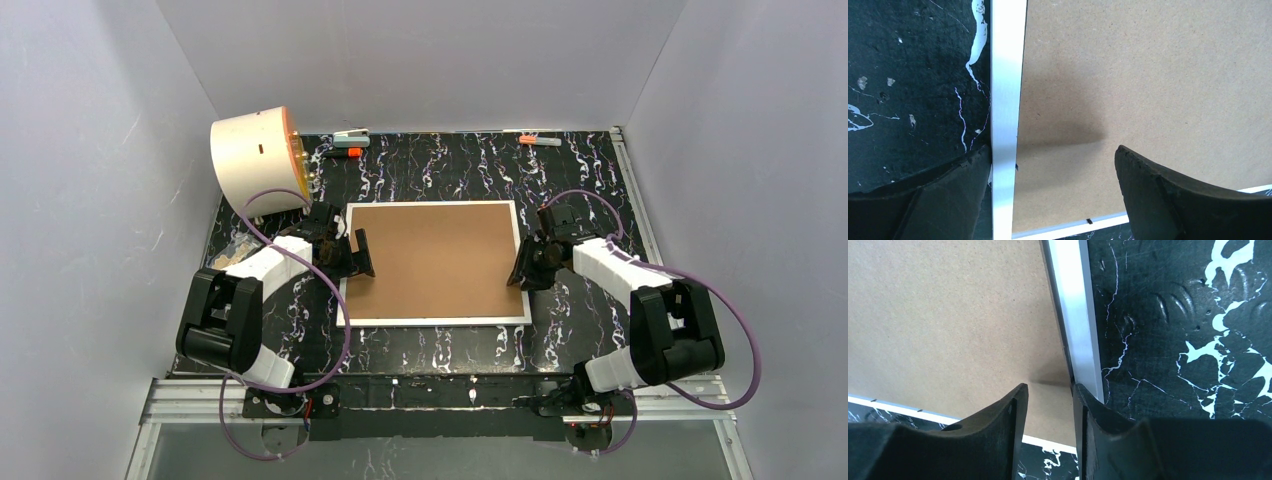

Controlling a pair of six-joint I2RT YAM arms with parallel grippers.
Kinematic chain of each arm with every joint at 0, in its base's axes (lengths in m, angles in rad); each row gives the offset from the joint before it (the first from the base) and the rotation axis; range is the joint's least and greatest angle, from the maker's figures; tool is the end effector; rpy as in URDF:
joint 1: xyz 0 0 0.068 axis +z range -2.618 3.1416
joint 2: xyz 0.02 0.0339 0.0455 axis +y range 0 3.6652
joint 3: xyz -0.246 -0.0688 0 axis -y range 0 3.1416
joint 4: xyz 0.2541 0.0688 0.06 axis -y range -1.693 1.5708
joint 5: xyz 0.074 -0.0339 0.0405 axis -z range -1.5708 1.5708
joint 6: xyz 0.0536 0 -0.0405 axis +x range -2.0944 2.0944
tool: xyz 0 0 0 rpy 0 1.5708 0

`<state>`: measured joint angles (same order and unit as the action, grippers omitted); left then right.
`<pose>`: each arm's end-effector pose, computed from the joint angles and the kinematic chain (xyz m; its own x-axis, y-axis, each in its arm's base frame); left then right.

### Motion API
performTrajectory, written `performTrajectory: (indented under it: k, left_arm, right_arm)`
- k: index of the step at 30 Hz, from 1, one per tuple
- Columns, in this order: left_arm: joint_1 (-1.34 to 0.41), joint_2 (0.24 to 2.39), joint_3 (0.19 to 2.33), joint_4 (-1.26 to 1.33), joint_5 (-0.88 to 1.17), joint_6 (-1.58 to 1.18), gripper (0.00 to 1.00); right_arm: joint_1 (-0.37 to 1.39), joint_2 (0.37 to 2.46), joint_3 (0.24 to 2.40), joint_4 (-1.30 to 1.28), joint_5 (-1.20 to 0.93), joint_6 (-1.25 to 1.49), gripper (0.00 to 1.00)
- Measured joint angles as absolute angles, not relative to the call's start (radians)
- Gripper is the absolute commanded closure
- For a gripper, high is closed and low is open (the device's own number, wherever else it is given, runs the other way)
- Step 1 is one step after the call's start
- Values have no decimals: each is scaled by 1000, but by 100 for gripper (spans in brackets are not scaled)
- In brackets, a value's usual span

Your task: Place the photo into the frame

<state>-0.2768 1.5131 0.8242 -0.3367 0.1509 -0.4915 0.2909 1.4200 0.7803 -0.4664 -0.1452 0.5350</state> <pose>0.2921 -0.0914 0.1353 -0.8880 -0.2328 -0.3965 -0.0839 0.9299 -0.3581 0.2657 0.0876 0.1396 -0.9131 0.2532 -0.3196 0.1390 0.9302 0.3398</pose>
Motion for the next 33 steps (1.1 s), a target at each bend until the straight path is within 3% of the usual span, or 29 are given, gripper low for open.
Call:
performTrajectory:
  k: [4,11,19,21,27,33]
  left_arm:
    - [-277,1514,824,-337,152,-492,10]
    - [-273,1513,820,-329,159,-496,10]
    - [-262,1498,801,-295,135,-501,11]
    - [-260,1494,796,-283,114,-502,10]
    - [-263,1462,764,-246,70,-533,4]
    - [-257,1403,742,-258,52,-559,2]
  right_arm:
    - [281,1420,769,-462,-159,515,73]
    - [257,1417,754,-453,-176,466,93]
    - [244,1416,735,-434,-250,440,90]
    - [244,1415,730,-436,-273,441,84]
    - [265,1404,738,-531,-318,459,37]
    - [233,1378,835,-659,-233,502,22]
